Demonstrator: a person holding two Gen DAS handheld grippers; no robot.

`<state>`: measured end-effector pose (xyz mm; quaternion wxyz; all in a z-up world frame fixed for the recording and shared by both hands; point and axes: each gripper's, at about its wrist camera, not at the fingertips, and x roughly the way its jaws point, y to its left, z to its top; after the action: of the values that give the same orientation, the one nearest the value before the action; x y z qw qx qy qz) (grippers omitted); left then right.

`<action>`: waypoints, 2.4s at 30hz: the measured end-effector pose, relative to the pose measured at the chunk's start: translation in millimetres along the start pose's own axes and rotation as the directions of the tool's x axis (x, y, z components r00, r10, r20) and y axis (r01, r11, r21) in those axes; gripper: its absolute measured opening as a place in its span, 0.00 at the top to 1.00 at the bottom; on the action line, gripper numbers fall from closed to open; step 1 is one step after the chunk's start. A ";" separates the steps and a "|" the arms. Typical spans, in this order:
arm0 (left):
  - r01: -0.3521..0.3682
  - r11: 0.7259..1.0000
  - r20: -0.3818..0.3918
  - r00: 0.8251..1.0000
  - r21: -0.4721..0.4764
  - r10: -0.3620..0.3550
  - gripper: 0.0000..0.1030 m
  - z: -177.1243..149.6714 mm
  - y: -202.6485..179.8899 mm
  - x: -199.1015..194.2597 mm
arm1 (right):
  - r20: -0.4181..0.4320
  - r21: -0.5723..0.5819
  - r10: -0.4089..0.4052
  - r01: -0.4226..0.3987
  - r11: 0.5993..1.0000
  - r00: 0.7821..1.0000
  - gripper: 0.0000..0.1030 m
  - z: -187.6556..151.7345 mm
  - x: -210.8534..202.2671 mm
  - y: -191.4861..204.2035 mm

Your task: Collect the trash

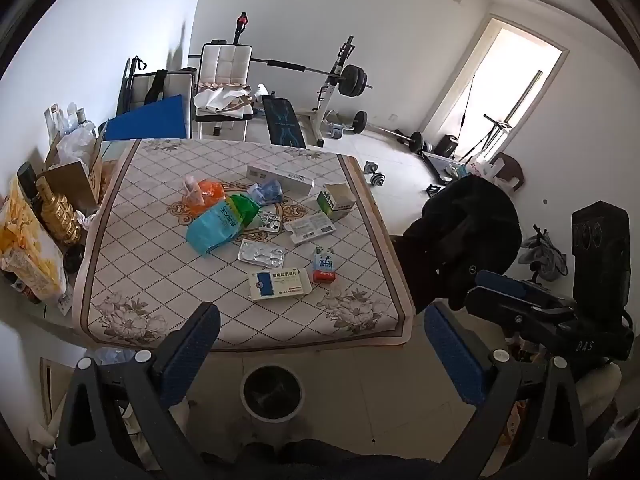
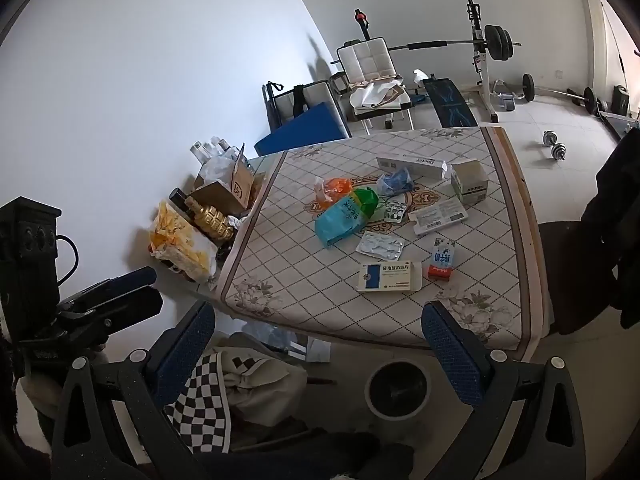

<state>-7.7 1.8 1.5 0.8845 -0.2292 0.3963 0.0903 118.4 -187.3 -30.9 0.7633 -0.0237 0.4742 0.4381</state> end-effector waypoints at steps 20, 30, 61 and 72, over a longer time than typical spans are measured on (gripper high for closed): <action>0.036 0.999 -0.017 0.999 -0.009 -0.037 0.00 0.4 -0.5 -0.2 | -0.015 -0.012 0.039 -0.039 0.999 0.999 0.00 8.8 -5.5 -7.3; 0.050 0.999 -0.009 0.999 -0.012 -0.050 0.00 1.5 -1.5 -3.2 | -0.017 -0.012 0.050 -0.050 0.999 0.999 0.00 9.1 -5.6 -7.8; 0.062 0.998 -0.006 0.998 -0.007 -0.062 0.00 0.1 -2.4 -5.0 | -0.010 -0.011 0.054 -0.055 0.998 0.998 0.00 9.8 -8.6 -5.6; 0.066 0.998 -0.013 0.998 -0.004 -0.066 0.00 -2.6 -0.4 -2.0 | -0.022 -0.019 0.058 -0.058 0.998 0.998 0.00 12.8 -8.0 10.1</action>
<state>-10.7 0.3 1.6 0.8840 -0.2443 0.3940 0.0605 119.1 -180.4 -14.1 0.7448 -0.0223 0.4786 0.4644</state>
